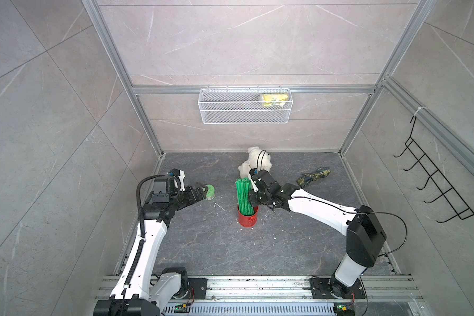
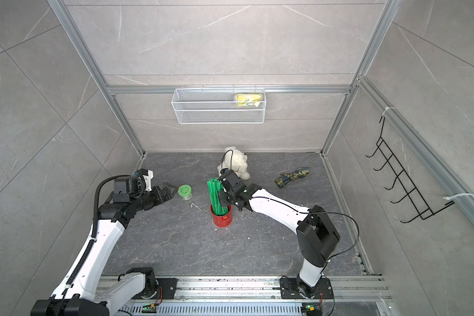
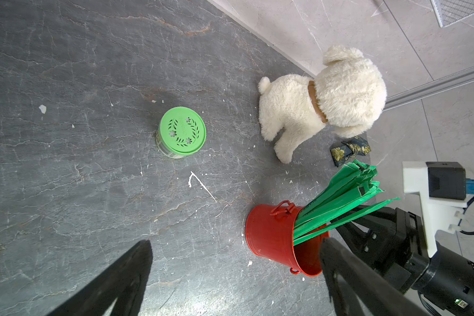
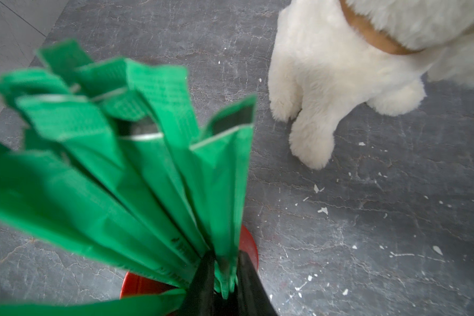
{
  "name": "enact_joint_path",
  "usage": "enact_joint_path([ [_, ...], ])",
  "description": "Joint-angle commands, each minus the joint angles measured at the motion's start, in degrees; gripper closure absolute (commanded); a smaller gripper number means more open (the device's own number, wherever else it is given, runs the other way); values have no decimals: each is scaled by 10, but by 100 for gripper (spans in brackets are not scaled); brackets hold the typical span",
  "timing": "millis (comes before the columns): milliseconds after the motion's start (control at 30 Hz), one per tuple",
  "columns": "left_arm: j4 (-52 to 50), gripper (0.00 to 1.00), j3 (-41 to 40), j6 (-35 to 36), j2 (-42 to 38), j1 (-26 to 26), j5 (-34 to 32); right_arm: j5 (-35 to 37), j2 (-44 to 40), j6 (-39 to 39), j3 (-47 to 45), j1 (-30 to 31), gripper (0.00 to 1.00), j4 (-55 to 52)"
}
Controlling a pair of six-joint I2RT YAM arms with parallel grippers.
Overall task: Take the straws out of the storage container
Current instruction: Pick up the straw from the container.
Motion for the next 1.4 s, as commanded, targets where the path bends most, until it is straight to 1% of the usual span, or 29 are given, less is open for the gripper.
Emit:
enact_joint_path([
  [0,-6,0,14,20,-1,0,4,-7,9,-10,11,-2,78,8],
  [100,-6,0,14,20,-1,-1,4,-9,11,-11,13,-2,78,8],
  [400,-6,0,15,21,-1,-1,5,-12,13,-12,13,-3,85,8],
  [867,-7,0,15,21,-1,-1,6,6,-20,-12,-9,-2,94,-7],
  [1167,-8,0,15,21,-3,-1,6,11,-35,-10,-23,-2,96,-5],
  [1233,-8,0,15,21,-3,-1,5,10,-37,-10,-25,-2,100,-6],
  [1367,-7,0,15,21,-2,-1,5,8,-41,-9,-26,-2,100,-7],
])
